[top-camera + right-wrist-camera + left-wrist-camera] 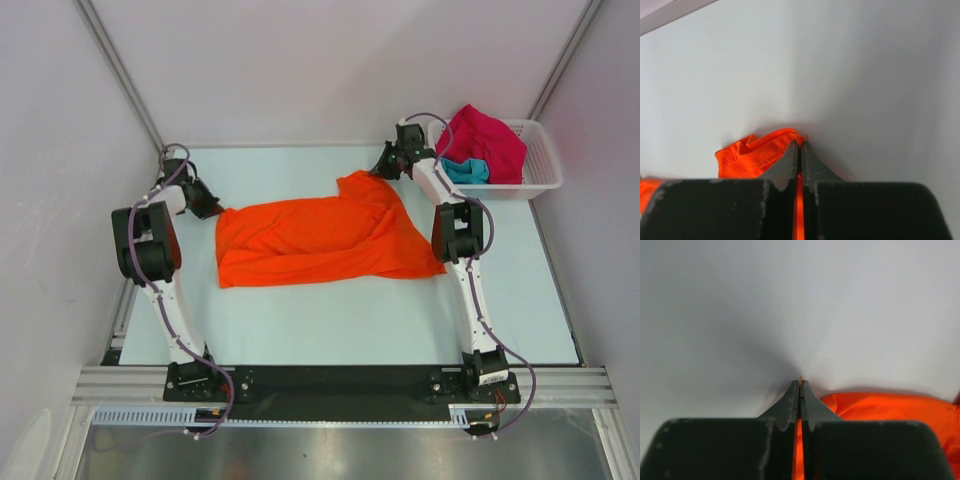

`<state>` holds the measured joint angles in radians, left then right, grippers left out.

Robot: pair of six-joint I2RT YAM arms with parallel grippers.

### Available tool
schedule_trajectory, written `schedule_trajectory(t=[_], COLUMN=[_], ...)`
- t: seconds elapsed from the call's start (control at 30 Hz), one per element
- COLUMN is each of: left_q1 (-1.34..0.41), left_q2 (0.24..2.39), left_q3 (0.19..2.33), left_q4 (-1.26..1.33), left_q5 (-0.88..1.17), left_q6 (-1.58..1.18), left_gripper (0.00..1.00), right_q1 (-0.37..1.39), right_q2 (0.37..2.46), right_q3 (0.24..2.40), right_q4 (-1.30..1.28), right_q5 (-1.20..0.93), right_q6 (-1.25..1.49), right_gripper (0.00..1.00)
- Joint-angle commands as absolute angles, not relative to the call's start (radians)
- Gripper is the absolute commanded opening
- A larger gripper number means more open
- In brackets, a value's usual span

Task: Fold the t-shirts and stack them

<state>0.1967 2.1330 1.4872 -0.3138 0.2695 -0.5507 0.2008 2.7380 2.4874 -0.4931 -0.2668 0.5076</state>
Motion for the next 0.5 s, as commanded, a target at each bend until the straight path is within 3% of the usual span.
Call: schedule_trajectory(t=[0.0, 0.47], left_q1=[0.189, 0.190], left_q2=[2.134, 2.037], left_q3=[1.499, 1.538], left_q4=[-0.325, -0.394], left_q5=[0.281, 0.238], left_q6=[-0.549, -0.509], left_gripper=[0.00, 0.00], right_q1=[0.196, 0.153], right_q2=[2.704, 2.611], right_q3=[2.474, 2.562], right_q4=[-0.600, -0.655], right_q5=[-0.199, -0.133], right_q6=[0.454, 0.419], right_gripper=[0.00, 0.00])
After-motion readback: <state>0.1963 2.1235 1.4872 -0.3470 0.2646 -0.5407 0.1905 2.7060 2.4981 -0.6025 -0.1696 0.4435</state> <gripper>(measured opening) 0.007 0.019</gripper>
